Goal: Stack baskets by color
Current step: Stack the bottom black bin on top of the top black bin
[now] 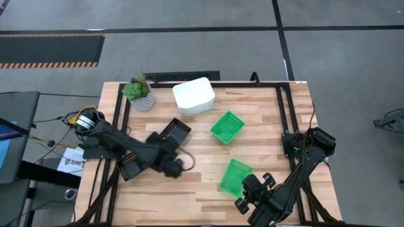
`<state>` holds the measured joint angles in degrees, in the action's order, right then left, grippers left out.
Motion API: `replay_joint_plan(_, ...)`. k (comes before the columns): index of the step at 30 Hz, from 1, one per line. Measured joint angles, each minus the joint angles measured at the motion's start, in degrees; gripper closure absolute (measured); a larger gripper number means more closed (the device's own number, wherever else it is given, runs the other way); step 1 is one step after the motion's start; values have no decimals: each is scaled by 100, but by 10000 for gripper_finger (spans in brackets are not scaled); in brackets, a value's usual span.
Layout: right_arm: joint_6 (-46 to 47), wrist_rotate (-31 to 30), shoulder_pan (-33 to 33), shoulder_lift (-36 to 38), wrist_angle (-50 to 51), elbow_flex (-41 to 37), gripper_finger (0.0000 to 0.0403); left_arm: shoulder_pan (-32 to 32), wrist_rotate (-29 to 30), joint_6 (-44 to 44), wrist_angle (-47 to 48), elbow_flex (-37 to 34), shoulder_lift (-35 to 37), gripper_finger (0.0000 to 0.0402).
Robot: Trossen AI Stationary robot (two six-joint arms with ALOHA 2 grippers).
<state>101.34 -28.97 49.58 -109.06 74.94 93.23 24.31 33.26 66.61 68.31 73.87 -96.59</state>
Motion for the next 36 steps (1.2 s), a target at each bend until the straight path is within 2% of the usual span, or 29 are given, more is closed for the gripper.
replay_joint_plan(4, 0, -2, 24, -1, -3, 0, 340, 603, -455, 792, 1354, -12, 29, 277)
replay_joint_plan(6, 0, -2, 22, 0, -19, 0, 340, 849, -845, 921, 1629, -33, 30, 275)
replay_joint_plan(9, 0, -2, 22, 0, -20, 0, 340, 1198, -1472, 979, 1660, -83, 30, 261)
replay_joint_plan(13, -3, -2, 22, -1, -20, 0, 340, 1665, -2127, 800, 1148, -154, 26, 230)
replay_joint_plan(17, -92, -2, 22, -1, -73, 0, 340, 2073, -2190, 702, 1041, -162, 26, 218)
replay_joint_plan(23, -121, -2, 22, 0, -68, 0, 340, 2235, -2070, 1037, 990, -244, 26, 217)
replay_joint_plan(32, -154, 0, 22, -1, -63, 0, 340, 2210, -2406, 1174, 809, -1421, 22, 216)
replay_joint_plan(36, -153, 9, 22, 0, -60, 0, 340, 2185, -2613, 1153, 309, -1759, 22, 217)
